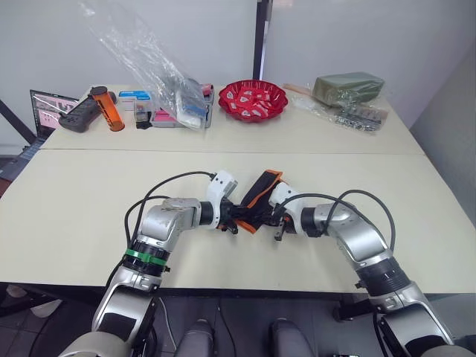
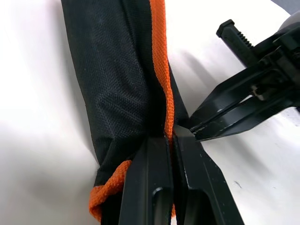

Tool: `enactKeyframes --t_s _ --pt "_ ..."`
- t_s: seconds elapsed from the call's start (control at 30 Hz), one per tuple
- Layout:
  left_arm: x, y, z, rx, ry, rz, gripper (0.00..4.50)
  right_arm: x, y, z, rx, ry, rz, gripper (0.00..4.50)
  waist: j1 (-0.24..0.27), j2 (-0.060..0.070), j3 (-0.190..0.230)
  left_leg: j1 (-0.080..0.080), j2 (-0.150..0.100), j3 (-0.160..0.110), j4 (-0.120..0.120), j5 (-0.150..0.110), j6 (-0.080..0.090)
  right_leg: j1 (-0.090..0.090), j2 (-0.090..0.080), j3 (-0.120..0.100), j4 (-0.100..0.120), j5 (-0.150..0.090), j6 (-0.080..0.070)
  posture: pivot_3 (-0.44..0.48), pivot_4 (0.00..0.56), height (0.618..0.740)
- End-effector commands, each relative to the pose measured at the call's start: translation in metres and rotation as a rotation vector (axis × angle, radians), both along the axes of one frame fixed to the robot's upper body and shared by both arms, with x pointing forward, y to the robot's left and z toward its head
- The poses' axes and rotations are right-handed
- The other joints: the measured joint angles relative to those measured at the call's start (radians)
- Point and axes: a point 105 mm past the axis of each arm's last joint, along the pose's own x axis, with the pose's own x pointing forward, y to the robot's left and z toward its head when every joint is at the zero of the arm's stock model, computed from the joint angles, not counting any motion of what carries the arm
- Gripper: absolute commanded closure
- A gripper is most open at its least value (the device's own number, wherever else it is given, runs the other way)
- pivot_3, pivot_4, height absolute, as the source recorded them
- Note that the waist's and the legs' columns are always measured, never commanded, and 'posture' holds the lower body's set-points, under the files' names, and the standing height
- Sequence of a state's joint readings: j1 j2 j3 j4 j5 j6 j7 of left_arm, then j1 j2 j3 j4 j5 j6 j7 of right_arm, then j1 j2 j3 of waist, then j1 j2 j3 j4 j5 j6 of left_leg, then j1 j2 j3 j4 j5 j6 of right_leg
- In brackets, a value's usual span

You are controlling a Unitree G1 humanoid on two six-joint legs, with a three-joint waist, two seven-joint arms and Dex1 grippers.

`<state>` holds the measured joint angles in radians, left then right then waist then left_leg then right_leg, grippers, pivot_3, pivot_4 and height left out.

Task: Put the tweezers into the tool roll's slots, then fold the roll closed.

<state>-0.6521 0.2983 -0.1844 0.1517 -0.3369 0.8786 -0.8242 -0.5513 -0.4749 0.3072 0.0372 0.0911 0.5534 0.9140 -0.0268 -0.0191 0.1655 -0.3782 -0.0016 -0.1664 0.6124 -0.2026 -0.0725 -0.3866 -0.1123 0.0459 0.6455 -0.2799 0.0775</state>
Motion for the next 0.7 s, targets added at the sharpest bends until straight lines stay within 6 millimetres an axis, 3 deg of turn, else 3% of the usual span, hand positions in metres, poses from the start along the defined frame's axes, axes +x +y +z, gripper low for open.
enactKeyframes --t_s 0.03,0.23,0.4,0.53,0.7 --pt "-0.016 -0.011 -0.005 0.026 0.009 -0.101 4.46 0.002 -0.009 -0.015 -0.062 0.054 -0.054 4.50 -0.002 0.000 0.000 0.000 0.000 0.000 0.000 0.000 0.000 0.000 0.000 0.000 0.000 0.000 0.000 0.000 0.150 0.740" --pt "-0.018 0.002 -0.056 0.338 -0.061 -0.139 4.46 0.006 -0.010 -0.009 -0.049 0.048 -0.061 4.50 -0.005 0.000 -0.002 0.002 0.000 0.000 -0.002 0.000 0.000 0.001 0.000 0.000 0.000 0.000 0.000 0.000 0.150 0.740" --pt "-0.005 -0.006 -0.057 0.325 -0.083 -0.085 4.46 0.006 -0.012 0.002 -0.022 0.031 -0.065 4.50 0.013 0.001 -0.003 0.012 0.000 0.000 -0.002 0.000 0.000 0.015 0.000 0.000 -0.005 -0.001 0.002 0.000 0.150 0.740" --pt "-0.008 -0.012 -0.059 0.313 -0.068 -0.096 4.46 -0.001 -0.019 0.014 0.023 0.032 -0.044 4.50 0.022 0.001 -0.003 0.010 0.000 0.000 0.000 0.000 0.000 0.020 0.000 0.000 -0.006 -0.003 0.004 0.000 0.150 0.740" --pt "-0.018 -0.015 -0.062 0.286 -0.031 -0.125 4.46 -0.009 -0.026 0.048 0.179 0.053 -0.021 4.50 0.024 0.001 -0.003 0.009 0.000 0.000 0.001 0.000 0.000 0.019 0.000 0.000 -0.006 -0.003 0.005 0.000 0.150 0.740"
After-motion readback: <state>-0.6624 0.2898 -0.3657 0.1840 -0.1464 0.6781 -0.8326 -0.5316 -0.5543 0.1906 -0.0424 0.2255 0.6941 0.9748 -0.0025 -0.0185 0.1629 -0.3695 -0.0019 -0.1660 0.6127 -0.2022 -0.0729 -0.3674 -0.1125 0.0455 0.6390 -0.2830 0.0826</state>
